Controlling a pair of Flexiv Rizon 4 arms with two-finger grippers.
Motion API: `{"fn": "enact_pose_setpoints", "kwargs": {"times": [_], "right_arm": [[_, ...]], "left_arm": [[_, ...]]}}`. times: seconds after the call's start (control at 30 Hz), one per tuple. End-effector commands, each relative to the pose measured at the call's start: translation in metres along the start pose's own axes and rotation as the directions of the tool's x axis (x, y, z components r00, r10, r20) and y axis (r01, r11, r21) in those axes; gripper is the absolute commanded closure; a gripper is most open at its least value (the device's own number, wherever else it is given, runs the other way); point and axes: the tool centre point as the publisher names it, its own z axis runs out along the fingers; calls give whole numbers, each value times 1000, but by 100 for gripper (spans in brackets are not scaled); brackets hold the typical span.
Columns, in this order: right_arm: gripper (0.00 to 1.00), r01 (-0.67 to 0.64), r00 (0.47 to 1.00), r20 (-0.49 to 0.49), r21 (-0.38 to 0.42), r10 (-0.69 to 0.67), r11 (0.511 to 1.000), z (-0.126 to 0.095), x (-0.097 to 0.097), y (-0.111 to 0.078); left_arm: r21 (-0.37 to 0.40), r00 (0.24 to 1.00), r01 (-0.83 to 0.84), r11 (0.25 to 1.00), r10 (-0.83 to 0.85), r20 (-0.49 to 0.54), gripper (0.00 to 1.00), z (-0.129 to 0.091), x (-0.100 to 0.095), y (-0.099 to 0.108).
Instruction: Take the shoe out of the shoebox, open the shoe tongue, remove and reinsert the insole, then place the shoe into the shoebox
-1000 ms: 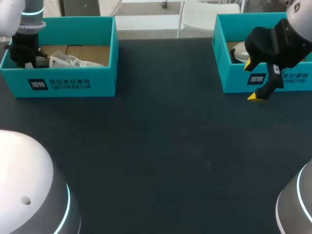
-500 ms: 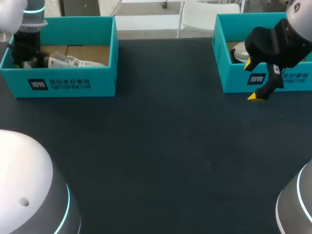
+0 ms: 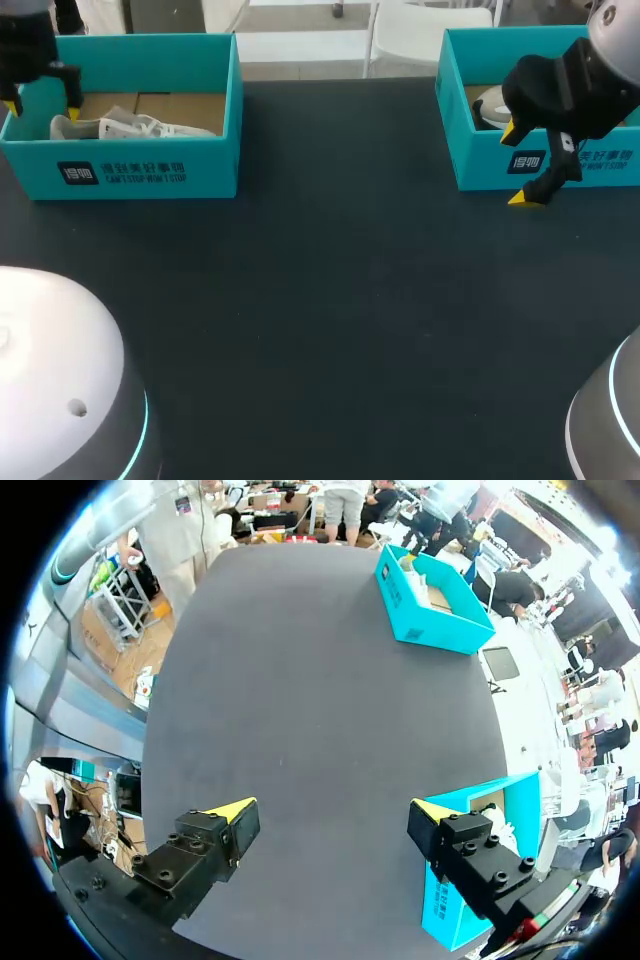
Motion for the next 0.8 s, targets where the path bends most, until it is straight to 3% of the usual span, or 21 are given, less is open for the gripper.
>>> {"fn": "enact_pose_setpoints", "kwargs": {"times": [0.03,0.2,0.37,0.5,0.63,0.8], "right_arm": [[0,0,1000,-4,4,0,1000,1,-2,2],[0,0,1000,-4,4,0,1000,1,-2,2],[0,0,1000,-4,4,0,1000,1,-2,2],[0,-188,982,-26,-19,188,982,-3,-38,-2],[0,-438,898,-62,-55,435,897,-9,-67,-13],[0,-710,703,-10,-64,711,701,-24,-95,-32]], "left_arm": [[10,1000,10,1000,-10,13,0,-33,3,-14],[47,998,28,999,-30,50,0,-57,7,-30],[47,998,28,999,-30,50,0,-57,7,-30],[47,998,28,999,-30,50,0,-57,7,-30],[47,998,28,999,-30,50,0,-57,7,-30],[47,998,28,999,-30,50,0,-57,7,-30]]}}
